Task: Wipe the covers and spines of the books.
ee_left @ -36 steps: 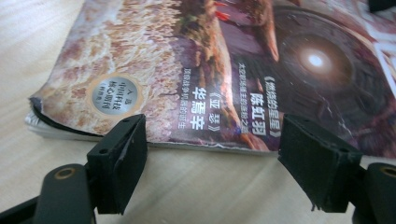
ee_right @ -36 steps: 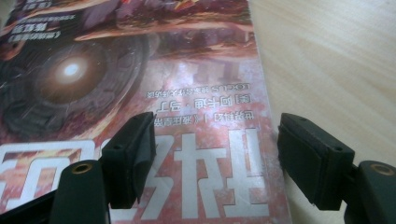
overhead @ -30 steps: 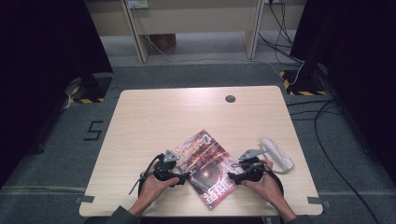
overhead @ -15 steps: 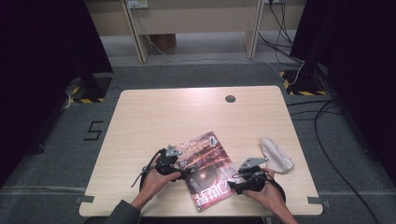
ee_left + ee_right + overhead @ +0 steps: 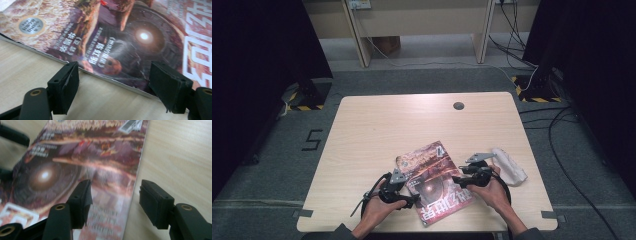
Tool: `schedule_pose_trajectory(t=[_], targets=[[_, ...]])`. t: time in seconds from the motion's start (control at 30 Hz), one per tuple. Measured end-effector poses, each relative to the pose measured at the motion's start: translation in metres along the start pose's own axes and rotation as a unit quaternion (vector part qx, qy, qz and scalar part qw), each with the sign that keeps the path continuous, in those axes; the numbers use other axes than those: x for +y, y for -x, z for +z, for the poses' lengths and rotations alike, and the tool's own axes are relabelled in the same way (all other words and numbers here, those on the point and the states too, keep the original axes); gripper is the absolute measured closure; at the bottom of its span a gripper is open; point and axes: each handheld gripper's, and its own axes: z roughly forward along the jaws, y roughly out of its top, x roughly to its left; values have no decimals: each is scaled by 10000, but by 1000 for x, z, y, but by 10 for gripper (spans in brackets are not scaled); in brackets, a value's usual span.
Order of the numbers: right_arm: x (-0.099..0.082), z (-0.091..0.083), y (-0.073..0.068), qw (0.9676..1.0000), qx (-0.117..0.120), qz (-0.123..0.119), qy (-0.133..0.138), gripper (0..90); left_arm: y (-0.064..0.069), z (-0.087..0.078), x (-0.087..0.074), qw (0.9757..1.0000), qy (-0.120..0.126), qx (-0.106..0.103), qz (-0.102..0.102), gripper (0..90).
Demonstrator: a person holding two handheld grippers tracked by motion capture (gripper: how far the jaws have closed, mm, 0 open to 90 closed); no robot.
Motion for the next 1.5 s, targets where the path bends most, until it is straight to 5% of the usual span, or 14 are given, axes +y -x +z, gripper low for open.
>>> schedule_pose_trajectory(t=[0.4, 0.63, 0.83, 1.0, 1.13, 1.17, 1.23, 1.5], targets=[[14, 23, 9, 9991, 147, 390, -38, 485, 9, 0, -3, 9998, -69, -187, 53, 257], [15, 25, 11, 9969, 210, 752, 96, 466, 12, 1, -3, 9999, -69, -114, 100, 253], [15, 21, 17, 9890, 479, 1369, 282, 469, 14, 1, -3, 9998, -67, -82, 140, 253], [18, 11, 21, 9836, 752, 1534, 572, 547, 17, 1, -3, 9996, -47, 16, 272, 252], [18, 12, 19, 9759, 1256, 1668, 630, 676, 17, 1, -3, 9996, -44, 27, 287, 251], [19, 12, 15, 9759, 1351, 1613, 586, 694, 17, 1, -3, 9995, -51, 22, 306, 251], [25, 10, 5, 9863, 1090, 1170, 398, 700, 18, 0, -3, 9994, -66, 53, 341, 252], [29, 10, 4, 9929, 894, 761, 192, 741, 18, 0, -4, 9994, -53, 61, 345, 255]])
